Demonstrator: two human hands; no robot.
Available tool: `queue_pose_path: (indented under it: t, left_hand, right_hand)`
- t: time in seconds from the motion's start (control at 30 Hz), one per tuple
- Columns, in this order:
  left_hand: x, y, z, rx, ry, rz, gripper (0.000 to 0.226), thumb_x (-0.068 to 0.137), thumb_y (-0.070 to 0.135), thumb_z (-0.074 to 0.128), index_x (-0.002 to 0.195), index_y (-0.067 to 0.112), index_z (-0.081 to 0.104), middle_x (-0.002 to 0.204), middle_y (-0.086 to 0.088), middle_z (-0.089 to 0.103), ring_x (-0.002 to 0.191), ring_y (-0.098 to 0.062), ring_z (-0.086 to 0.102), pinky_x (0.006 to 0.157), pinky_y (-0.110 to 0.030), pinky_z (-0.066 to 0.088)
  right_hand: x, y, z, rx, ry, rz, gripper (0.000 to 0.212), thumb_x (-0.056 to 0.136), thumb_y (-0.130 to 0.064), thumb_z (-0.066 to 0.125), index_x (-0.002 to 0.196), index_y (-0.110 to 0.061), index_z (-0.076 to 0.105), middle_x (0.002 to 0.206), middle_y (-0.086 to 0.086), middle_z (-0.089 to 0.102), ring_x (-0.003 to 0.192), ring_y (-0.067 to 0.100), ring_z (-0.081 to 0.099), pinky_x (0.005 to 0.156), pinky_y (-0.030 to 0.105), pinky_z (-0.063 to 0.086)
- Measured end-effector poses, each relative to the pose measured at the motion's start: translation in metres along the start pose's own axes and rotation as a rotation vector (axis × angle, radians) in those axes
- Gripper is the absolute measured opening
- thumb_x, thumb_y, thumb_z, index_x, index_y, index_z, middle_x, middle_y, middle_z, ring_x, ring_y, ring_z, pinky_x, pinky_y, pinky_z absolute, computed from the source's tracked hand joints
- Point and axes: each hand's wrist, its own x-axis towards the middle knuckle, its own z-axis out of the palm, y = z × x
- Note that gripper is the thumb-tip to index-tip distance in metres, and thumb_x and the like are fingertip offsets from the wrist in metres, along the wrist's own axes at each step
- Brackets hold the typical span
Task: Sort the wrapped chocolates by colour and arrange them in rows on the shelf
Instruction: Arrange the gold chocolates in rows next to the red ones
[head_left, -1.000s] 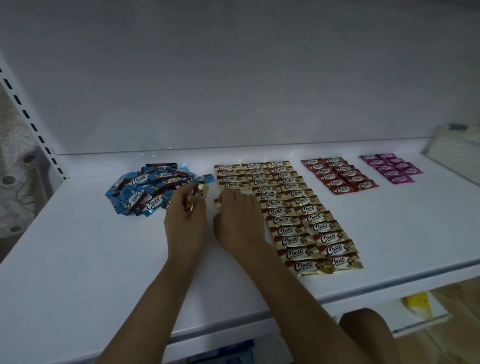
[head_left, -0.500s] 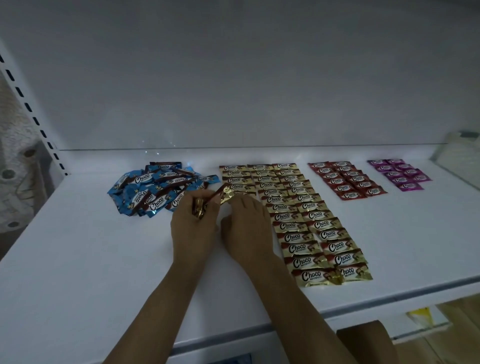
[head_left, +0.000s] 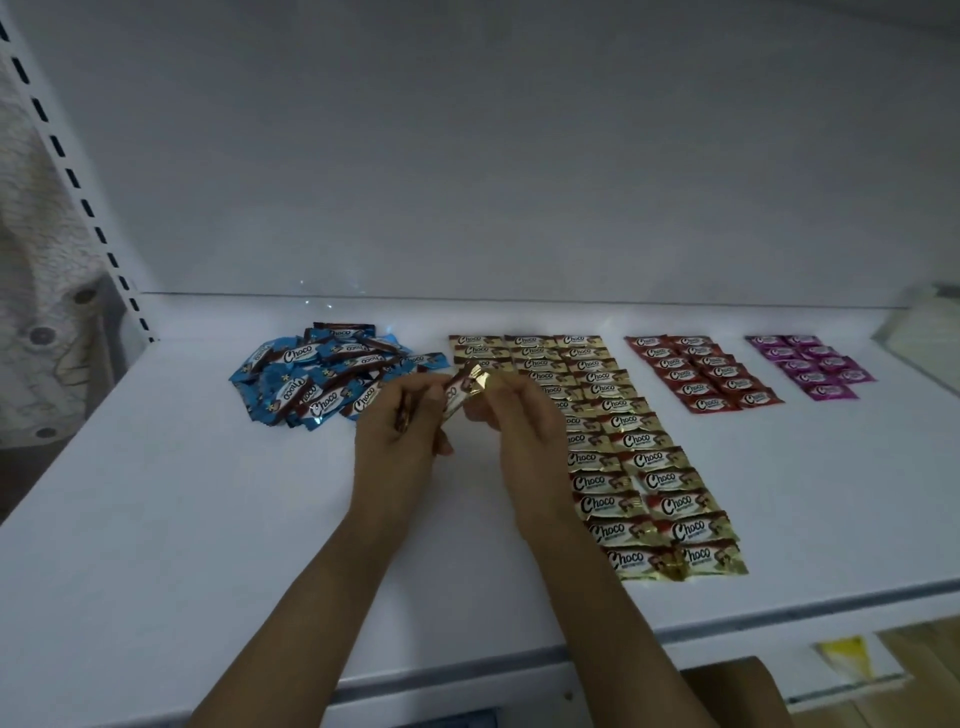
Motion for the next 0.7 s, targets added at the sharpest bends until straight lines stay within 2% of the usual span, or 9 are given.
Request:
queue_pose_path:
  t: [0.1, 0.2, 0.33, 0.47, 0.53, 0.6, 0.67, 0.7]
  left_hand:
    - [-0.002, 0.004, 0.0, -0.024, -0.048, -0.017, 0.014, 0.097, 0.013, 0.053, 0.098, 0.02, 0.065, 0.06, 0.009, 0.058, 0.051, -0.005, 0.049, 0.048, -0.015, 0.04]
    - [-0.002, 0.007, 0.0, -0.1, -0.01, -0.109, 0.011, 0.096, 0.018, 0.055, 0.099, 0.019, 0.065, 0.065, 0.006, 0.059, 0.048, -0.004, 0.046, 0.045, -0.016, 0.038]
    - [-0.003, 0.008, 0.001, -0.07, -0.018, -0.131, 0.01, 0.094, 0.019, 0.059, 0.096, 0.013, 0.066, 0.061, 0.002, 0.05, 0.045, -0.003, 0.039, 0.042, -0.015, 0.034]
    - [-0.003, 0.004, 0.0, 0.044, -0.02, -0.091, 0.003, 0.09, 0.017, 0.065, 0.091, 0.019, 0.068, 0.066, 0.012, 0.059, 0.055, -0.002, 0.047, 0.055, -0.017, 0.038]
    - [-0.003, 0.001, 0.0, 0.154, 0.017, -0.044, 0.002, 0.09, 0.019, 0.066, 0.09, 0.022, 0.066, 0.075, 0.014, 0.064, 0.062, 0.001, 0.054, 0.062, -0.016, 0.04]
    - [-0.005, 0.0, 0.0, 0.35, 0.06, 0.054, 0.004, 0.091, 0.023, 0.065, 0.09, 0.027, 0.063, 0.081, 0.021, 0.062, 0.075, 0.01, 0.056, 0.066, -0.007, 0.039]
    - [-0.01, 0.001, 0.001, 0.489, 0.092, 0.105, 0.003, 0.092, 0.029, 0.062, 0.093, 0.031, 0.061, 0.081, 0.024, 0.058, 0.079, 0.005, 0.057, 0.068, -0.006, 0.037]
    - [-0.011, 0.002, 0.002, 0.548, 0.11, 0.094, 0.005, 0.093, 0.032, 0.06, 0.097, 0.032, 0.062, 0.083, 0.021, 0.059, 0.082, -0.001, 0.058, 0.071, -0.013, 0.041]
  right_hand:
    - [-0.002, -0.005, -0.003, 0.058, -0.025, 0.049, 0.007, 0.09, -0.011, 0.062, 0.09, -0.01, 0.069, 0.075, -0.003, 0.065, 0.068, 0.008, 0.059, 0.064, 0.02, 0.048]
    - [0.0, -0.005, -0.005, 0.207, 0.043, 0.135, 0.012, 0.091, -0.01, 0.06, 0.08, -0.011, 0.064, 0.065, -0.005, 0.062, 0.06, 0.008, 0.057, 0.056, 0.022, 0.045]
    - [-0.001, -0.007, -0.007, 0.334, 0.049, 0.173, 0.014, 0.092, -0.009, 0.058, 0.078, -0.01, 0.061, 0.066, 0.0, 0.064, 0.058, 0.011, 0.06, 0.053, 0.023, 0.046]
    - [-0.002, -0.008, -0.006, 0.331, 0.047, 0.163, 0.005, 0.091, -0.007, 0.06, 0.09, -0.011, 0.063, 0.073, 0.002, 0.064, 0.061, 0.011, 0.062, 0.057, 0.024, 0.048]
    - [-0.003, -0.009, -0.005, 0.282, 0.085, 0.133, 0.014, 0.088, -0.004, 0.062, 0.099, -0.014, 0.062, 0.074, 0.003, 0.064, 0.061, 0.01, 0.063, 0.056, 0.022, 0.05]
    - [-0.003, -0.008, -0.005, 0.237, 0.081, 0.106, 0.021, 0.088, -0.001, 0.063, 0.101, -0.017, 0.061, 0.076, 0.005, 0.065, 0.061, 0.01, 0.063, 0.056, 0.02, 0.05]
    - [-0.003, -0.005, -0.003, 0.177, 0.08, 0.101, 0.022, 0.088, -0.001, 0.063, 0.101, -0.019, 0.063, 0.083, 0.006, 0.065, 0.069, 0.012, 0.064, 0.058, 0.021, 0.052]
    - [-0.002, 0.0, -0.003, 0.102, 0.114, 0.07, 0.023, 0.087, -0.003, 0.063, 0.102, -0.02, 0.062, 0.089, 0.005, 0.065, 0.077, 0.013, 0.064, 0.063, 0.022, 0.053]
